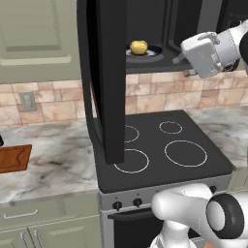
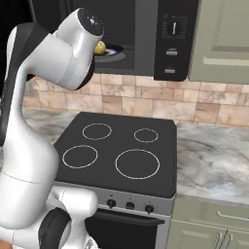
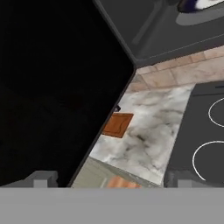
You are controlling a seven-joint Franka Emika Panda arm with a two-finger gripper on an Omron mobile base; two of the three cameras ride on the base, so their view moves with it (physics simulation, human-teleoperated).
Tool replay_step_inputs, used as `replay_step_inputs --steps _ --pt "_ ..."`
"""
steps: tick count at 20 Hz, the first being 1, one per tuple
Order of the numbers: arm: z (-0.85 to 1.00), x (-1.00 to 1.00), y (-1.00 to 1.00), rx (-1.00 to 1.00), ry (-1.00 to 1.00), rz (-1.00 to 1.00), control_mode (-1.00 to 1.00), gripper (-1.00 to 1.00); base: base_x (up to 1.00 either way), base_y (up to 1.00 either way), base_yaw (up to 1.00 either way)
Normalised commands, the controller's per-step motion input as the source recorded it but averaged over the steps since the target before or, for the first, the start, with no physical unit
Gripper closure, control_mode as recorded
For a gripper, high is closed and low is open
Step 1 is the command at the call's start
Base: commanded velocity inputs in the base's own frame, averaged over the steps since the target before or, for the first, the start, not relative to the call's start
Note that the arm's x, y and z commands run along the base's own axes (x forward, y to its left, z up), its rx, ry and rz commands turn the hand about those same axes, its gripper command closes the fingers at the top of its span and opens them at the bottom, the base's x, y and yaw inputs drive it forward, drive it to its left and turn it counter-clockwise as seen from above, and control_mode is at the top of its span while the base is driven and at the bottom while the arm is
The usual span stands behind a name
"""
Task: Retrieve the reheated potato from the microwave, then place the potato, cheese, and condiment on the cutting board.
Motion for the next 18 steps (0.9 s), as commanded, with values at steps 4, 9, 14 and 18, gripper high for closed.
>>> replay_step_inputs --steps 4,9,14,18 --pt "0.00 0.30 0.00 -0.19 -0.13 -0.10 -1.00 -1.00 0.00 0.00 0.00" --pt "0.00 0.38 -0.03 -0.13 -0.10 -0.16 -1.00 -1.00 0.00 0.00 0.00" --pt "0.01 0.39 -0.07 -0.09 -0.01 -0.04 -1.00 -1.00 0.00 0.00 0.00" --pt "0.00 0.22 0.00 -0.10 -0.12 0.01 -1.00 -1.00 0.00 0.00 0.00"
